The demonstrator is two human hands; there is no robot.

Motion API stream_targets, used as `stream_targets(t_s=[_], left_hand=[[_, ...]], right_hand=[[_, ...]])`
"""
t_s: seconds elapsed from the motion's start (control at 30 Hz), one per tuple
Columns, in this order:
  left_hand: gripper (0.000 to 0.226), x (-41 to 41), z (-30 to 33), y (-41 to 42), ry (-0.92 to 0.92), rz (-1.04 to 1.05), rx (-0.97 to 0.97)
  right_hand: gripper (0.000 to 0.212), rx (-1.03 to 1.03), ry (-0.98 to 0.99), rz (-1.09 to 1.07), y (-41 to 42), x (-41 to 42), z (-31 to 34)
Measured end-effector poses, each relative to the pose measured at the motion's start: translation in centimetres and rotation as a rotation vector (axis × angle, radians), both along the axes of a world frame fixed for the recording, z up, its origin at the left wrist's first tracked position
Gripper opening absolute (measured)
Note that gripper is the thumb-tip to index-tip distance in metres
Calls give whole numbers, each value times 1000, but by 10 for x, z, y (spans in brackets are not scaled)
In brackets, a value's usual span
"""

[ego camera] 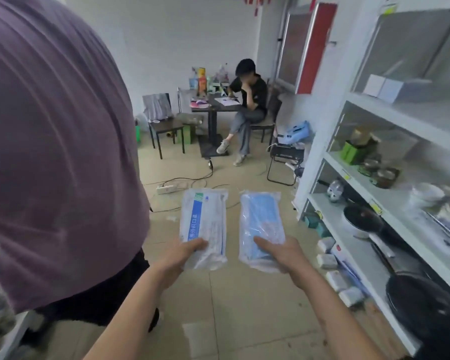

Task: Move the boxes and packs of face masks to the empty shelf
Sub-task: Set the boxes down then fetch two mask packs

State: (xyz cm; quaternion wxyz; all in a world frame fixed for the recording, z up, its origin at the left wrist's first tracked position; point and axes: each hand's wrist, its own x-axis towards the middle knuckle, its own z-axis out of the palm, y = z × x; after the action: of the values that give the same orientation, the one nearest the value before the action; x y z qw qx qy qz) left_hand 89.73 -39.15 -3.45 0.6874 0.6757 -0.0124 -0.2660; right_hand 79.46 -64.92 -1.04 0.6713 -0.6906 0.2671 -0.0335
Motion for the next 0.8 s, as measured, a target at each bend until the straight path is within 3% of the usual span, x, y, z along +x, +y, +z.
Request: stream_targets(t_s=[0.4,0.63,0.8], left_hand=[[26,158,20,-231,-88,-171,-21],[31,228,38,-343,-79,-250,-21],[45,274,41,-400,-49,-299,-51]], right_hand=[[38,-12,-45,-266,-197,91,-1],[29,0,-78,-365,-307,151,11],[34,13,-72,-456,-362,187,6]])
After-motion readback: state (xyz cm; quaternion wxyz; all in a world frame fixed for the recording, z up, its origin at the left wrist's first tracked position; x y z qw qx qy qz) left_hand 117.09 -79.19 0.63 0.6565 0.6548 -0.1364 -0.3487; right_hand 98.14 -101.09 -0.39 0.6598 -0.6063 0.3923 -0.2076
